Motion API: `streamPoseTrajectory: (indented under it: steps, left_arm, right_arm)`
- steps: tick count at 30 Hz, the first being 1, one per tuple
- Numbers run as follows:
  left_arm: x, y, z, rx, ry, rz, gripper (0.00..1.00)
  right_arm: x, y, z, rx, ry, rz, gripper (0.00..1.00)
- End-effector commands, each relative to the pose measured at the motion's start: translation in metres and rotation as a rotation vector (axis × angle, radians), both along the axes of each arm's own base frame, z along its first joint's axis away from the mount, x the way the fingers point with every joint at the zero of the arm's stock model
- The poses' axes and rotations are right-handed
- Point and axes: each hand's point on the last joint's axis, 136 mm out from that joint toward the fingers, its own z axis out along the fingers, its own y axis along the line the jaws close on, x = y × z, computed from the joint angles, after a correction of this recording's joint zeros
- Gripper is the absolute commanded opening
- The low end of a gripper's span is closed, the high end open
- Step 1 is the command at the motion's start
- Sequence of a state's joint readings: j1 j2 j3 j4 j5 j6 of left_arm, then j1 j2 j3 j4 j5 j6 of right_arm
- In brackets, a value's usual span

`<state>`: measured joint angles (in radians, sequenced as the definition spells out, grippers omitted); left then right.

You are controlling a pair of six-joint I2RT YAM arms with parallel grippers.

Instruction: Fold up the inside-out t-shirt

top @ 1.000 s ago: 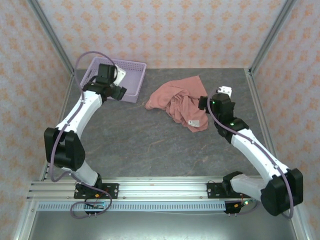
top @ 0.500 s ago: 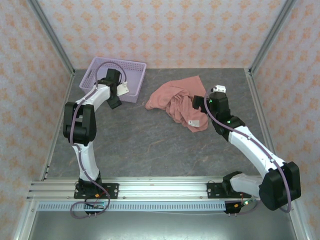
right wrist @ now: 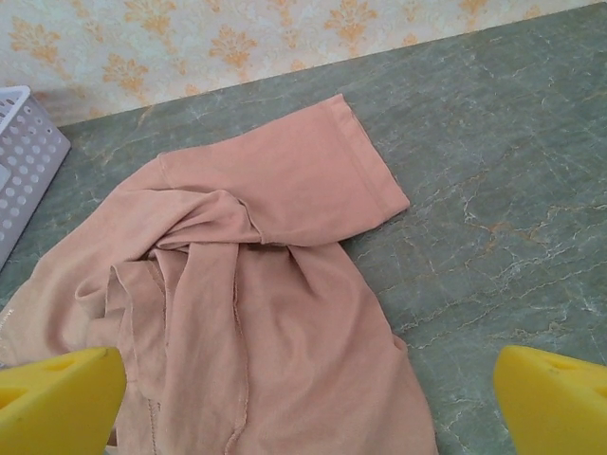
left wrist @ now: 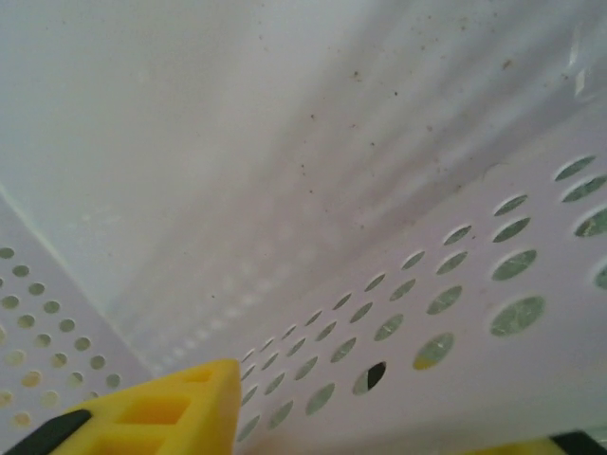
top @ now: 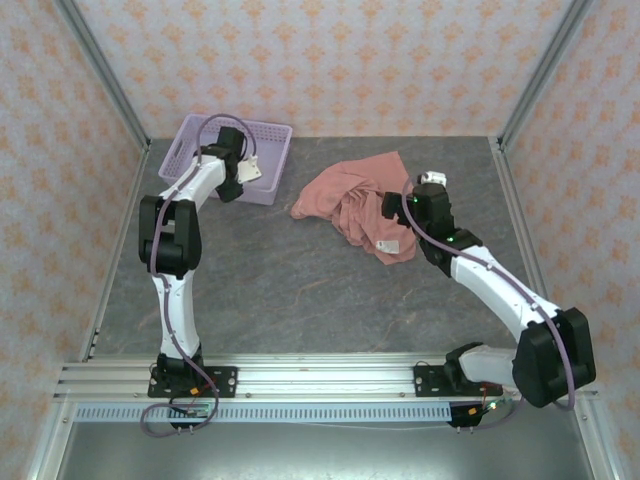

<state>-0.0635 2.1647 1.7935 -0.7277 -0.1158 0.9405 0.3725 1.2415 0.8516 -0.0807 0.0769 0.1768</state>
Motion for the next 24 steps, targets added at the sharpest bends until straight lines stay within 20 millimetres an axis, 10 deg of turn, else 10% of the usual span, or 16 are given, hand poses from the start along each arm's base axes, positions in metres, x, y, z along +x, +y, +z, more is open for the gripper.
streamPoseTrajectory:
  steps: [1, 10, 24]
  left_arm:
    - [-0.025, 0.008, 0.007, -0.025, 0.05, 0.118, 0.35]
    - [-0.038, 0.021, 0.012, -0.066, 0.016, 0.302, 0.21]
    - [0.02, 0.069, 0.032, -0.096, -0.12, 0.584, 0.1]
  right_arm:
    - [0.007, 0.007, 0.011, 0.034, -0.03, 0.009, 1.0]
    - [0.009, 0.01, 0.005, 0.045, -0.018, 0.014, 1.0]
    - [0.01, 0.011, 0.002, 0.052, -0.009, 0.012, 1.0]
